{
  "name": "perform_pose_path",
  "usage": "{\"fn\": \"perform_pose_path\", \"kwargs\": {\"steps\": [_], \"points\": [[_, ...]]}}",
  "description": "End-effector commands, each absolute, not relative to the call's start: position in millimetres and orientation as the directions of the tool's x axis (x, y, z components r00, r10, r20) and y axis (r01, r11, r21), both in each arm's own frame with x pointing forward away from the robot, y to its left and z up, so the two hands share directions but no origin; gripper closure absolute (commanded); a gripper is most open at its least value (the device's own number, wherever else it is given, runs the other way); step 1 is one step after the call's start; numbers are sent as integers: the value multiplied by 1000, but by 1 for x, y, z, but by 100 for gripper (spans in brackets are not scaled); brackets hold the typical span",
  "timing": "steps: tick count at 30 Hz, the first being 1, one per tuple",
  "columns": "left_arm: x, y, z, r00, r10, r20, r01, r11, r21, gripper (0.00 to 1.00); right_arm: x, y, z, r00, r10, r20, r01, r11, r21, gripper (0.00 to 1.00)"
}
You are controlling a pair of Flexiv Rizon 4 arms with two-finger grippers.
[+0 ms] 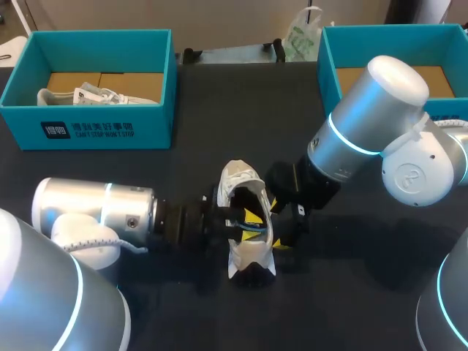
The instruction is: Take the shoe out of the shoebox, open the shoe tongue, remove and reinsert the insole, then place the shoe into the shoebox
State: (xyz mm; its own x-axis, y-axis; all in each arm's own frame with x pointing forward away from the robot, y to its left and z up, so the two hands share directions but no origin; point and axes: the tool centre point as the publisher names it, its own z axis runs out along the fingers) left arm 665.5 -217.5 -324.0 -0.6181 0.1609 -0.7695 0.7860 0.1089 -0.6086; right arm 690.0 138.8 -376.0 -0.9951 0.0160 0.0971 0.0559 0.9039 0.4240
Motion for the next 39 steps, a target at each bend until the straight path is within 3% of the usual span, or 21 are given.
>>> {"fn": "perform_pose_path", "kwargs": {"steps": [1, 11, 20, 23, 29, 35, 39], "points": [[664, -219, -332, -619, 156, -770, 785, 112, -609, 100, 689, 139, -377, -995, 17, 94, 56, 904, 423, 0], [685, -220, -359, -637, 158, -755, 771, 154, -618, 100, 689, 139, -377, -995, 17, 94, 56, 904, 423, 0], [677, -218, -346, -645, 161, -747, 765, 139, -629, 100, 689, 139, -377, -995, 17, 94, 56, 904, 423, 0], [672, -215, -341, -648, 169, -743, 762, 146, -631, 78, 689, 139, -377, -995, 17, 94, 56, 904, 423, 0], [664, -210, -331, -656, 168, -735, 754, 148, -640, 71, 689, 139, -377, -995, 17, 94, 56, 904, 423, 0], [659, -207, -323, -668, 166, -726, 745, 141, -653, 72, 689, 139, -377, -995, 17, 94, 56, 904, 423, 0], [657, -205, -321, -675, 181, -715, 737, 143, -660, 67, 689, 139, -377, -995, 17, 94, 56, 904, 423, 0]]}}
